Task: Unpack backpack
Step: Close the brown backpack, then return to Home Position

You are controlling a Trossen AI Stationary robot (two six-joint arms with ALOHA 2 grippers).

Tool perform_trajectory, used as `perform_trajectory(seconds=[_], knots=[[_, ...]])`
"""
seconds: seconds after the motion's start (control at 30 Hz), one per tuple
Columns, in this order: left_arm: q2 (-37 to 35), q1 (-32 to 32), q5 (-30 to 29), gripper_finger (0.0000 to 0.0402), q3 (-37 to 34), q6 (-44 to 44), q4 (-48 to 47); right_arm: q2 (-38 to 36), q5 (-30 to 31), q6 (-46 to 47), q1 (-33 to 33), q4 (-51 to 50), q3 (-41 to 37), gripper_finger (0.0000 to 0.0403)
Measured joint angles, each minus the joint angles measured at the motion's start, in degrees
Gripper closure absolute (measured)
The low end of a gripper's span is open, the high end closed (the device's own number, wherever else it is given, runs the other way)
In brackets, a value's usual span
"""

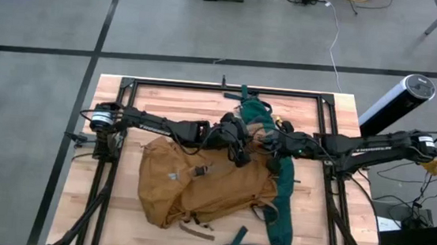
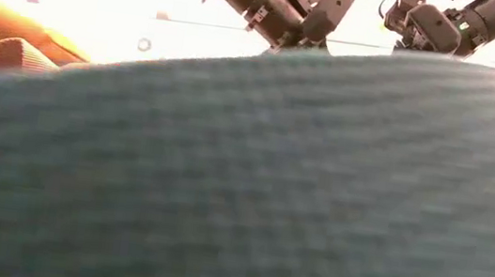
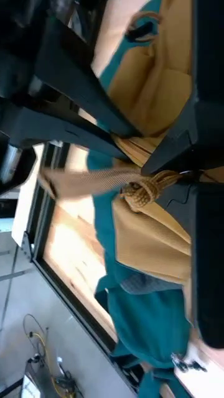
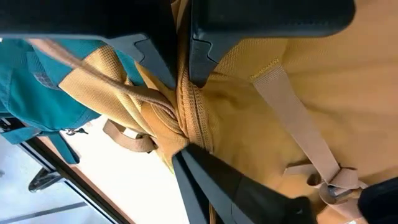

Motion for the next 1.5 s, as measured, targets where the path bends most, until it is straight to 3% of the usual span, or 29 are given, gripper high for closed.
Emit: perform_trajectory(seconds=[0.5,0.8,0.97,1.1,1.23,1.4,1.5], knots=[[-9.15,2.50,-1.79,0.0401,-3.43,-3.45,-23.67,-0.86,8.55,3.11,0.07,-2.33,-0.69,0.0402],[-24.65,1.51,-1.94,0.0401,-19.97,-17.11,-32.70,-3.10,10.59,4.84,0.09,-5.63,-0.87,0.0403],[-36.81,1.42,-2.01,0.0401,-31.28,-21.65,-25.51,-3.33,2.90,1.08,0.04,-3.27,-0.76,0.0403],[-44.66,1.43,-0.98,0.0399,-40.81,-15.72,-6.25,-3.36,-3.40,-0.06,-0.04,-3.77,0.20,0.0382],[-51.46,1.25,0.68,0.0382,-46.79,-10.42,11.26,-4.47,-6.35,-0.10,-0.04,-9.16,5.85,0.0317],[-58.96,1.21,-0.15,0.0346,-51.08,-7.32,8.86,-5.28,-6.80,-1.03,-0.04,-17.17,12.58,0.0222],[-62.92,1.21,-4.78,0.0323,-52.24,-8.59,7.44,-6.01,-7.03,-2.93,-0.02,-19.39,15.32,0.0180]])
